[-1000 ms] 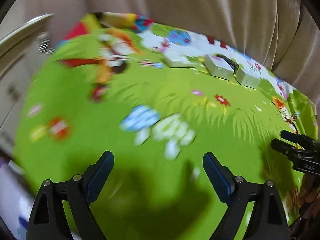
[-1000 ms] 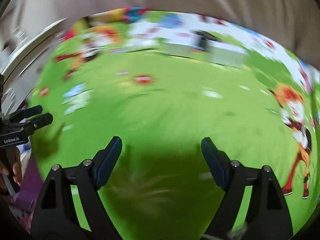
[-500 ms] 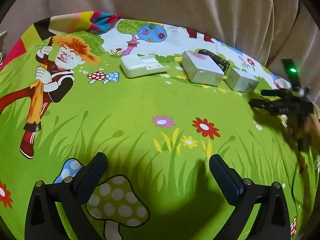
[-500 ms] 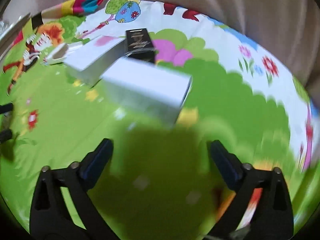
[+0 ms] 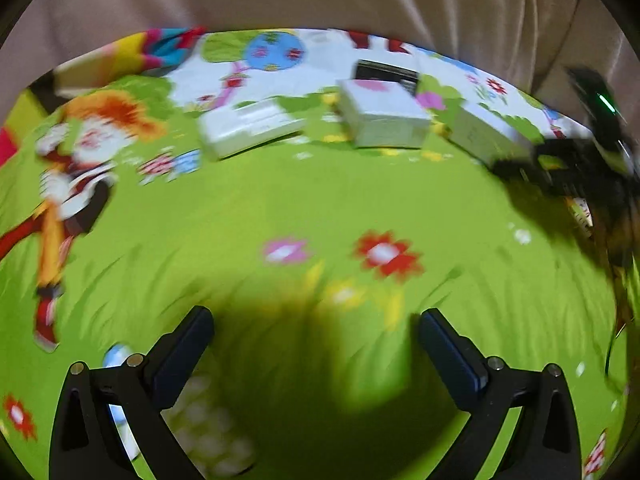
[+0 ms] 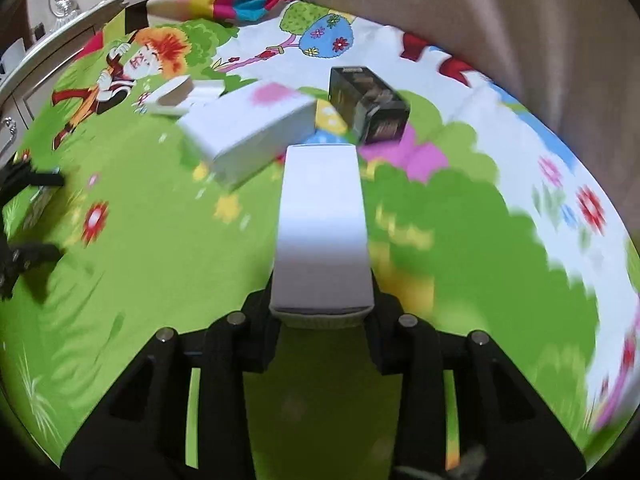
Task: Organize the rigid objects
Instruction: 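Grasp a white box with right tool while left tool grasps the pink-printed white box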
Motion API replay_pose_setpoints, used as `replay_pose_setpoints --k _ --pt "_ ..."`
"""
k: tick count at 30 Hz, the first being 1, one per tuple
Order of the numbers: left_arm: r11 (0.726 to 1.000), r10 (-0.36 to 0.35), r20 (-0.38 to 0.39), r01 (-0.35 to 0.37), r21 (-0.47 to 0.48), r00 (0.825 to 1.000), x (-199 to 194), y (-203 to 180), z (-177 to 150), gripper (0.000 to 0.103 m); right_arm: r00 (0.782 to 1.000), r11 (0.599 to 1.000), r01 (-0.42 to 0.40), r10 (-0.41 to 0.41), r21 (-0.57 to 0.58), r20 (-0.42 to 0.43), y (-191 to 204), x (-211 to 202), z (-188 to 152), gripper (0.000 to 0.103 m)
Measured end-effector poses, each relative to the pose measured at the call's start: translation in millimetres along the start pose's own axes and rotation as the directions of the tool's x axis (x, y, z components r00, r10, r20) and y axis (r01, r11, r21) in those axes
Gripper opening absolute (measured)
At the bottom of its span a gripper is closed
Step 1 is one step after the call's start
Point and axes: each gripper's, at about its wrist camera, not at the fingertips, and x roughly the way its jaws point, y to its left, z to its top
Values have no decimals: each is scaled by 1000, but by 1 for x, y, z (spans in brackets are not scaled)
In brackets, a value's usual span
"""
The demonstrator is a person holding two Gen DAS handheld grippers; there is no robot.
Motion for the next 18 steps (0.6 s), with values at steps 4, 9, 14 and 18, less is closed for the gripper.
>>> replay_pose_setpoints --k 4,9,14,18 --pt "999 -48 -11 48 20 999 34 -30 55 103 998 991 56 -60 119 29 8 -39 -52 40" --pt "993 3 -21 -5 -121 1000 87 -35 132 103 993 973 100 -110 209 36 15 -54 -75 40" --pt "993 102 24 -100 -63 994 101 -45 147 67 994 967 93 -104 236 38 14 -52 -74 41" --pt "999 17 67 -19 27 998 59 -56 83 66 994 967 93 -105 238 38 13 -54 -77 40"
